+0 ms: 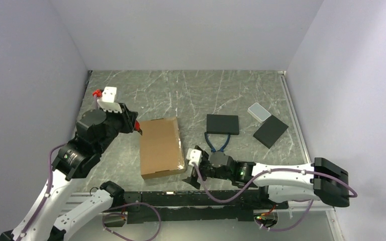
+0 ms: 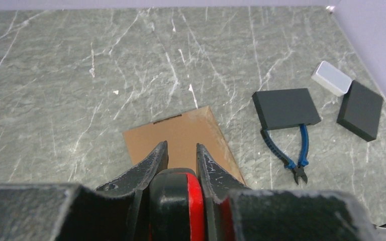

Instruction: Unpack the express box

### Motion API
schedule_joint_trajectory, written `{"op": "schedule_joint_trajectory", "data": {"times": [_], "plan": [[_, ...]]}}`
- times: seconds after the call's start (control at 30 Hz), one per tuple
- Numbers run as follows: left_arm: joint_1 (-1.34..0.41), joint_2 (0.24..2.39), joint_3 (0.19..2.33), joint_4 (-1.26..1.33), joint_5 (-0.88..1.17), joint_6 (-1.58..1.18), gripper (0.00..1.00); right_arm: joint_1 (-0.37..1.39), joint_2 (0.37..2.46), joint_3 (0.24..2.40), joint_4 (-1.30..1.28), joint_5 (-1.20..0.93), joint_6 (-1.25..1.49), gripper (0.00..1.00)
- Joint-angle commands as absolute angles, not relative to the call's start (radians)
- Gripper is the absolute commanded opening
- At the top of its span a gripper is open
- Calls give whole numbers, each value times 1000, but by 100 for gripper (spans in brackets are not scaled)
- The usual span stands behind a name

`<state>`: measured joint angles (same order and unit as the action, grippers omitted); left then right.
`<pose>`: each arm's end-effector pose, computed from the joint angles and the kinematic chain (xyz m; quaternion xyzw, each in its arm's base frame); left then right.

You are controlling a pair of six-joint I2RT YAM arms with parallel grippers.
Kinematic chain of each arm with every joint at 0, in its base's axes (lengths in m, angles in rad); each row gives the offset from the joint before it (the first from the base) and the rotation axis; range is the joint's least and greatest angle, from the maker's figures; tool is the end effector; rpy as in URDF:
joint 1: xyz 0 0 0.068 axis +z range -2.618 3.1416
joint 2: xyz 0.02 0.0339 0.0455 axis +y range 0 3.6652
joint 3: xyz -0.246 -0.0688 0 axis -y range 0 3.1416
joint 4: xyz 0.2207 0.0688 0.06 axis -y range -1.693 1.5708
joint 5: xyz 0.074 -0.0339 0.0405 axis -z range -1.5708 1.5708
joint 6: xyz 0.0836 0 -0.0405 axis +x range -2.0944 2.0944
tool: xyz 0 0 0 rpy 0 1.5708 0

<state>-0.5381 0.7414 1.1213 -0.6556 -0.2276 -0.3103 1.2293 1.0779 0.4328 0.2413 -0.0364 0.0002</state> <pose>0.1564 -0.0714 0.3749 0.0220 0.7951 -0.1641 0.5835 0.0845 0.2468 0.1836 -0.4893 0.6760 0.3301 0.4412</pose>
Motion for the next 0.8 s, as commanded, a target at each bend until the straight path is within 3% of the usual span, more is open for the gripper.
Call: {"op": "schedule_joint_trajectory", "data": {"times": [0.0,0.3,0.6,0.7,0.77], "plan": [[-540,621,1060,-479,-178,-297,0,1247,1158,454,477,-3,-434,100],[-540,580,1072,-508,-214,-257,0,1340,1544,731,449,59,-769,100],[-540,563,1075,-522,-253,-248,0,1341,1954,1202,432,605,-601,98],[-540,563,1086,-526,-274,-244,0,1342,2024,1339,378,641,-517,99],[-540,556,1083,-516,-277,-251,0,1344,1964,1295,404,566,-482,99]]}}
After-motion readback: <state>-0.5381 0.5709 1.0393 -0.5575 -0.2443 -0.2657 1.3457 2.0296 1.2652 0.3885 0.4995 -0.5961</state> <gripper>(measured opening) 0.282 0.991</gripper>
